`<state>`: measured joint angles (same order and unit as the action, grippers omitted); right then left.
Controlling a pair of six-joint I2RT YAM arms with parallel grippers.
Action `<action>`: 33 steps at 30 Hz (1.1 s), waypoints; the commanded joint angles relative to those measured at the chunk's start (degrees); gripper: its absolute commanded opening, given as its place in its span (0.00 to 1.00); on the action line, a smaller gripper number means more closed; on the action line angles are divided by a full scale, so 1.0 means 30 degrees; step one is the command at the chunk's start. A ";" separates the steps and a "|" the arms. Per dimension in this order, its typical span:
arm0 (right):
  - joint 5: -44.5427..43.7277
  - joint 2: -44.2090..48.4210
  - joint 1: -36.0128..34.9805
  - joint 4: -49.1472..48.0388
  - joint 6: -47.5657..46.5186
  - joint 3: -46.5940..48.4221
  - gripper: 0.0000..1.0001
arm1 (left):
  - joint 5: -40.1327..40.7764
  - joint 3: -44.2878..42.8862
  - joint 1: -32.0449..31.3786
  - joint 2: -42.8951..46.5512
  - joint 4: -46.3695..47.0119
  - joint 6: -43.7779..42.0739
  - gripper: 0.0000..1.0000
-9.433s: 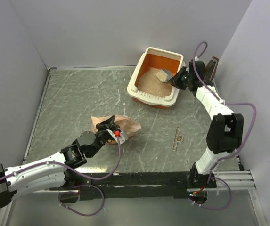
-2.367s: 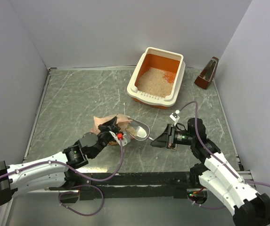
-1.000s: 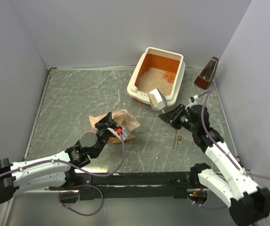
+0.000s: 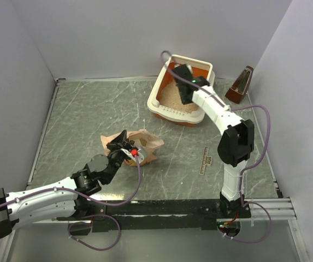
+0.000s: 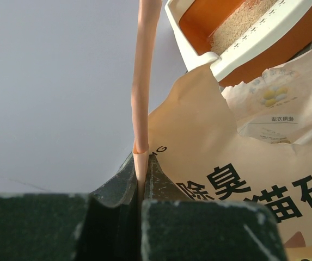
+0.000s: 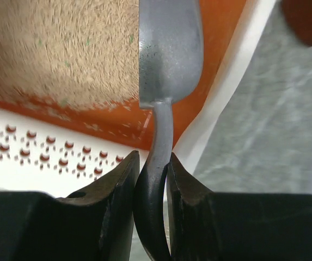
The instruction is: Fill the litter box with clean litter
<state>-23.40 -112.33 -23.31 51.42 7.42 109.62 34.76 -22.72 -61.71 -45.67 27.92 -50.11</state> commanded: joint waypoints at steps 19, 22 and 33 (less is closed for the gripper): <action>-1.0703 0.2694 -0.5003 -0.3730 -0.7904 -0.1152 0.00 | 0.0248 -0.0542 0.0005 0.0956 0.2587 -0.0290 0.01; -0.7251 0.5878 -0.5091 -0.2171 -0.4736 -0.2172 0.00 | 0.0219 -0.0542 0.0005 0.1073 0.2646 -0.0261 0.01; 0.6904 1.3066 -0.5033 -0.3631 -0.1565 -0.9812 0.00 | 0.0044 -0.0746 -0.0054 0.1219 0.2149 -0.0202 0.01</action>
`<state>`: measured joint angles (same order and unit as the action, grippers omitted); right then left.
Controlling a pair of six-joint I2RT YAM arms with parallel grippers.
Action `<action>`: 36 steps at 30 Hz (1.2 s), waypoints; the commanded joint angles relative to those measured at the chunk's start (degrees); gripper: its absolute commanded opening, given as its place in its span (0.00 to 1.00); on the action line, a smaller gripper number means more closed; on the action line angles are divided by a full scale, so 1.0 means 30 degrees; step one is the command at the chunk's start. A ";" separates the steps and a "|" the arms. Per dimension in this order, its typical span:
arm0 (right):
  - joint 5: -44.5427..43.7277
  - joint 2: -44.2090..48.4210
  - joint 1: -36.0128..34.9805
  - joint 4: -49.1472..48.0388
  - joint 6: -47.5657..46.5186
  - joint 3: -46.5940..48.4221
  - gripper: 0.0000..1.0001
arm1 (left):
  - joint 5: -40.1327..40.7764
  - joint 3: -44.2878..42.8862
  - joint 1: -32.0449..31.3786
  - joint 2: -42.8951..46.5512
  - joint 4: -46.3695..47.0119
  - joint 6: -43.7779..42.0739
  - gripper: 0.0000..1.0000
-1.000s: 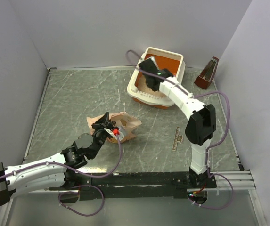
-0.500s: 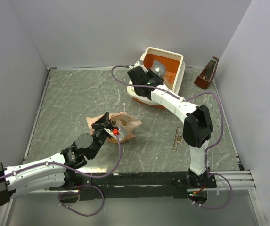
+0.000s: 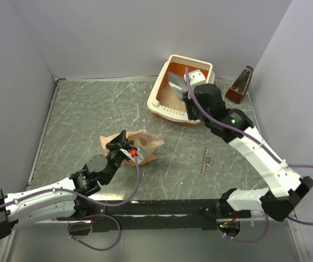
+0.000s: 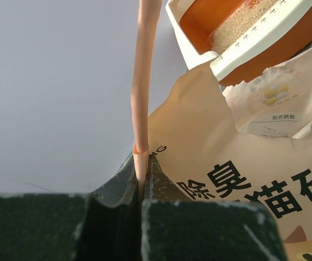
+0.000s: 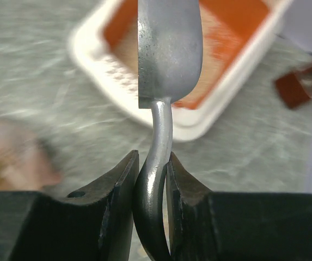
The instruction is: Fill the litter box with clean litter
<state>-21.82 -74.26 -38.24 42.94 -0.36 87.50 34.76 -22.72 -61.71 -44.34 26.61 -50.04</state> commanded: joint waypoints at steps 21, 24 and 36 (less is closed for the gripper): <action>1.4656 -0.5531 0.2374 -1.4191 0.0909 -1.0068 0.00 | -0.2125 0.0279 0.0004 0.3178 0.2497 -0.0927 0.01; 1.4456 -0.7173 0.2843 -1.5189 0.1642 -0.9424 0.00 | -0.2125 0.0279 0.0005 0.3178 0.2468 -0.0956 0.01; 1.4658 -1.2507 0.2844 -1.4813 0.4250 -0.4709 0.28 | -0.1891 0.0308 0.0034 0.2768 0.2701 -0.1102 0.01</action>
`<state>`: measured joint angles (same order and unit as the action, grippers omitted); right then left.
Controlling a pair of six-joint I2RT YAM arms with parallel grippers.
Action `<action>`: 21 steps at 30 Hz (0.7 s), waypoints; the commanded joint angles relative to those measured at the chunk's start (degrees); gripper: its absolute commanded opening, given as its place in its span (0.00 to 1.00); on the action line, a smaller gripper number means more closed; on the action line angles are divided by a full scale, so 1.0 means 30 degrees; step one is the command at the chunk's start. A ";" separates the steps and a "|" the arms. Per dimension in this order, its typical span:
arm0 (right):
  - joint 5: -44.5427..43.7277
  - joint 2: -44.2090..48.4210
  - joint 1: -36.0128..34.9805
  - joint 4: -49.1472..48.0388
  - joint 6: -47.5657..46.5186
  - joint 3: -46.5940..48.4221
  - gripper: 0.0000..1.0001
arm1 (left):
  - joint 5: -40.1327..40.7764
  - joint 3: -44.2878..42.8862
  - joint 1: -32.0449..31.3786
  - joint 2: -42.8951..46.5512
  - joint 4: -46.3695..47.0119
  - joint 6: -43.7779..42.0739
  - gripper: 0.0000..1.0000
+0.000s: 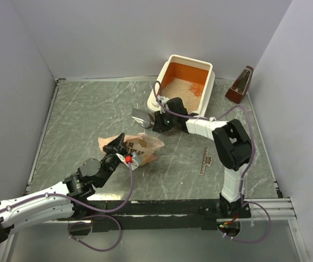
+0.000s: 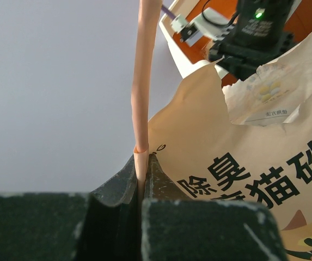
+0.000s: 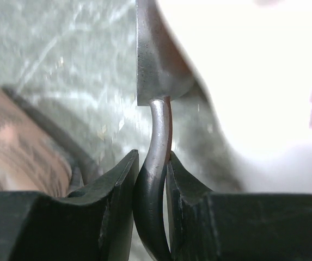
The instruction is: Fill the litter box with clean litter
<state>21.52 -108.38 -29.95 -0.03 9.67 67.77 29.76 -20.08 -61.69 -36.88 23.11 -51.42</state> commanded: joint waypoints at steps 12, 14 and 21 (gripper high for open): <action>0.0416 0.1604 0.0171 0.0801 0.0380 0.2139 0.69 | -0.0017 -0.0573 0.0144 0.0107 0.3722 -0.0907 0.01; 0.0124 0.2838 0.0258 0.0977 0.0321 0.1381 0.71 | 0.0070 -0.0545 0.0144 0.0165 0.3808 -0.1082 0.01; 0.0092 0.9547 0.0903 0.1884 -0.0378 -0.1112 0.76 | 0.0218 -0.0749 0.0319 0.0955 0.3751 -0.0967 0.01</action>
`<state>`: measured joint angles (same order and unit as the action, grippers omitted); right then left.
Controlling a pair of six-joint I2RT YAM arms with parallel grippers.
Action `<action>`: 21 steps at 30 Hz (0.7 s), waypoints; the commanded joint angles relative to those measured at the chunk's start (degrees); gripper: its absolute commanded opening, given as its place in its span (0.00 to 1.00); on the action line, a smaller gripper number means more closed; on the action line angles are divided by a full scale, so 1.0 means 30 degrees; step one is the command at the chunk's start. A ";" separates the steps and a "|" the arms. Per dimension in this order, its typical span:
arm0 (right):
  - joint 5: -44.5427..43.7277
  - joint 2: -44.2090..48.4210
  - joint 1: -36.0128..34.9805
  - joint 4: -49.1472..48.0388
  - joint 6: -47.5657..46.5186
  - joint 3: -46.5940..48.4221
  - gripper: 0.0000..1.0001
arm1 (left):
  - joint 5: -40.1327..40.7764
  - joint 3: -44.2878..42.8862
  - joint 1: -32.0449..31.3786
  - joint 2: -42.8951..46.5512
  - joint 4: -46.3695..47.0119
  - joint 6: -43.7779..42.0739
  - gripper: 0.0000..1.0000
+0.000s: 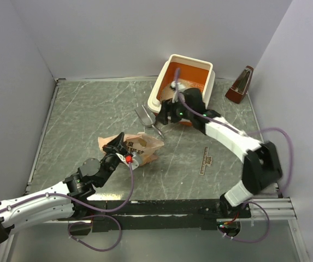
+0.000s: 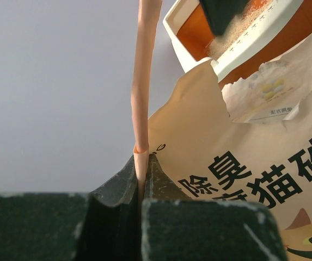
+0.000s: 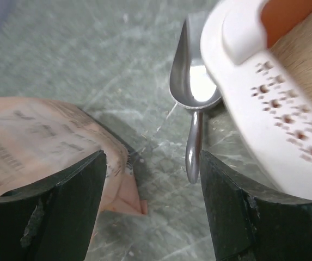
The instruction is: Fill the litter box with clean litter
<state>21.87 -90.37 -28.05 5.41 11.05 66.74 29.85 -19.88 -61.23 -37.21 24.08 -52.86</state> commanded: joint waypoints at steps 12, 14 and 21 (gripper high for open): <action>0.5103 1.0581 -0.0842 0.0246 -0.5141 -0.4724 0.80 | -0.0191 -0.4066 0.0780 0.0860 -0.1370 0.3907 0.01; 0.5131 1.0088 -0.1225 0.0713 -0.6516 -0.4962 0.79 | -0.0804 -0.4533 0.0928 0.0977 -0.1958 0.4753 0.01; 0.6478 0.8941 -0.2250 0.1364 -0.8779 -0.4462 0.78 | -0.2212 -0.6116 0.1367 0.1067 -0.4740 0.6749 0.01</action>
<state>36.88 -63.35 -33.56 10.55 -8.51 52.42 26.52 -30.17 -57.84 -36.23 3.84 -36.99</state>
